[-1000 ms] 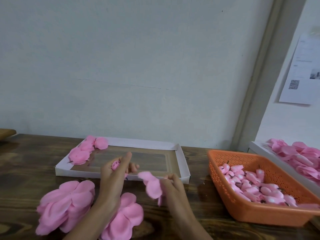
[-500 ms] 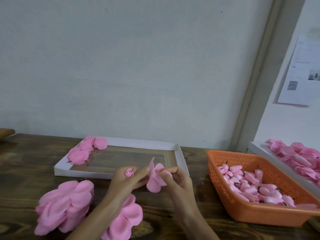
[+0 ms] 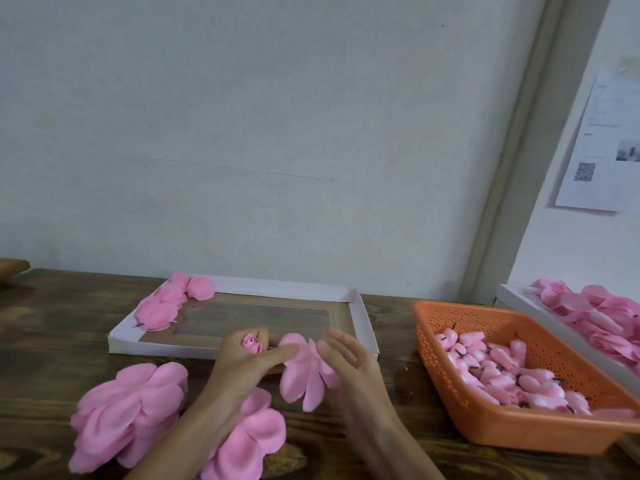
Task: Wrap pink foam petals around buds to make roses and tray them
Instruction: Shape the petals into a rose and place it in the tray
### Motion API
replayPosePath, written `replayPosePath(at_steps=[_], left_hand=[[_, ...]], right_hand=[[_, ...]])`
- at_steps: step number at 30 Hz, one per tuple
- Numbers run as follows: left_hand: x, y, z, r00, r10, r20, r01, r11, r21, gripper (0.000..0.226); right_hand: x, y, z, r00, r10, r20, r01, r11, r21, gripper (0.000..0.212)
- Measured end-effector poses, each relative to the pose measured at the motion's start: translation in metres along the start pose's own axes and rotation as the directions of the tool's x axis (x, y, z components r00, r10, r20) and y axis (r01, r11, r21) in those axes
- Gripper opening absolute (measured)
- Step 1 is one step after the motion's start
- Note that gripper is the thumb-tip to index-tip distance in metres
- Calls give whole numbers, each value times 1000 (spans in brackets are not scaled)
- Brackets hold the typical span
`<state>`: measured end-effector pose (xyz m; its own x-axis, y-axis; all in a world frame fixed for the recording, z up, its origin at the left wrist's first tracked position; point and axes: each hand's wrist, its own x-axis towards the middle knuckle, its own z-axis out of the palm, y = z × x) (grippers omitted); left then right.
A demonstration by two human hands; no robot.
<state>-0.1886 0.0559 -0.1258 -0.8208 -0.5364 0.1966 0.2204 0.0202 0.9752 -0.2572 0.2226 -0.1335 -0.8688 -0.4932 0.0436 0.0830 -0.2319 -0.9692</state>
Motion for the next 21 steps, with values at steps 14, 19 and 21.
replayPosePath(at_steps=[14, 19, 21], left_hand=[[5, -3, -3, 992, 63, 109, -74, 992, 101, 35], [3, -1, 0, 988, 97, 117, -107, 991, 78, 35], [5, -4, -2, 987, 115, 115, -122, 990, 64, 33]], right_hand=[[-4, -10, -11, 939, 270, 212, -258, 963, -82, 42], [-4, -11, -9, 909, 329, 256, -291, 941, -174, 47], [-2, -11, -9, 889, 380, 254, -347, 923, -166, 44]])
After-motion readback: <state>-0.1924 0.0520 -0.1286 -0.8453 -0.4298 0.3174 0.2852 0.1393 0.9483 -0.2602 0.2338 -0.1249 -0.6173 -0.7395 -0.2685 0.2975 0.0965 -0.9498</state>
